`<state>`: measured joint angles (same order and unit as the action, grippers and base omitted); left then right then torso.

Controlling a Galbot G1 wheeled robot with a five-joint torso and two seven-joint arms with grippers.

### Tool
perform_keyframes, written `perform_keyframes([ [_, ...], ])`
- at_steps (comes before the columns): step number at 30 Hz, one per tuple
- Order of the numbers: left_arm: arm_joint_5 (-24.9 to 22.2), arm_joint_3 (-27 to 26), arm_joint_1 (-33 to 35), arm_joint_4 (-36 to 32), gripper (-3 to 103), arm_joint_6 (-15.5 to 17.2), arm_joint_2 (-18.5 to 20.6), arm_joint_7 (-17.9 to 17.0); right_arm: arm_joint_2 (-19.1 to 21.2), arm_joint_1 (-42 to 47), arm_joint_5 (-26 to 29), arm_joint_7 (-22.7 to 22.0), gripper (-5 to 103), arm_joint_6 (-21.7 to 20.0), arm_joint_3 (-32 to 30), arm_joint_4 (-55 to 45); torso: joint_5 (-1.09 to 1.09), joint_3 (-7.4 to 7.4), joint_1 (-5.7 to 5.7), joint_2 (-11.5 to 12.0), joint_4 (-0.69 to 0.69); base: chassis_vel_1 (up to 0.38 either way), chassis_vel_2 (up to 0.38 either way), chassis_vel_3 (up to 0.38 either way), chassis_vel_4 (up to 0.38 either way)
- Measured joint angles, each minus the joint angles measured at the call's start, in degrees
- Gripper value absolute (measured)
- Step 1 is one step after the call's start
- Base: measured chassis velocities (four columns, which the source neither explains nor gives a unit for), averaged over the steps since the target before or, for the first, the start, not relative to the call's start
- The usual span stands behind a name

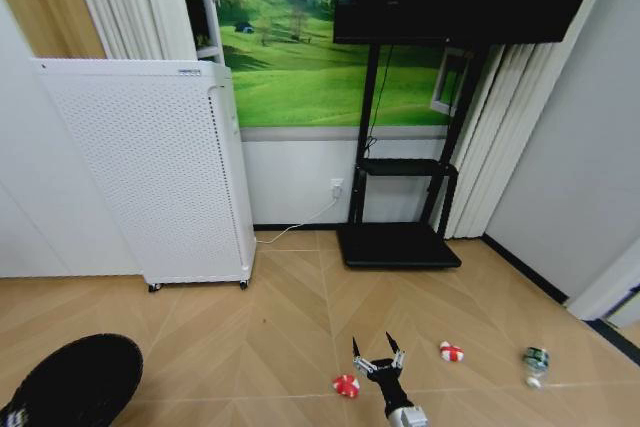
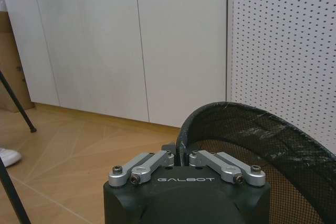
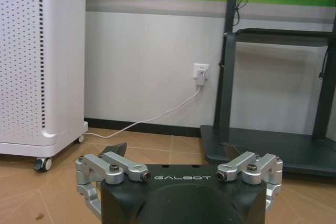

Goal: Pick up the trash bin and place the garbage on the floor into it.

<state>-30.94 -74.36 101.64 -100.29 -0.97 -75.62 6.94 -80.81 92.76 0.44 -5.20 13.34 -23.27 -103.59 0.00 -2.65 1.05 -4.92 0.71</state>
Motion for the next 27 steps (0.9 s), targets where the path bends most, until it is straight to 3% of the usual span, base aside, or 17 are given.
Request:
perform_keyframes([
  [7,1.77,0.55,-1.25,-0.67,7,-1.88,0.7,0.61,2.59,-3.69,0.07,-0.35,100,-3.08,-1.43,5.13,0.0,-0.01,0.0,0.0,-0.01,0.213,0.145,-0.158,-0.187],
  [12,2.89,1.3,-2.75,-1.87,7,-2.48,1.15,1.01,3.6,-6.5,-1.66,0.27,100,-4.22,-2.34,11.65,0.02,-0.02,0.0,0.0,0.01,-0.042,0.008,0.071,0.023],
  [27,4.66,4.98,-8.51,-3.19,7,-3.78,3.6,0.25,2.53,-6.39,-8.26,4.45,100,-1.7,-2.05,22.32,0.01,-0.01,0.0,0.0,0.01,-0.014,-0.012,0.002,0.008],
])
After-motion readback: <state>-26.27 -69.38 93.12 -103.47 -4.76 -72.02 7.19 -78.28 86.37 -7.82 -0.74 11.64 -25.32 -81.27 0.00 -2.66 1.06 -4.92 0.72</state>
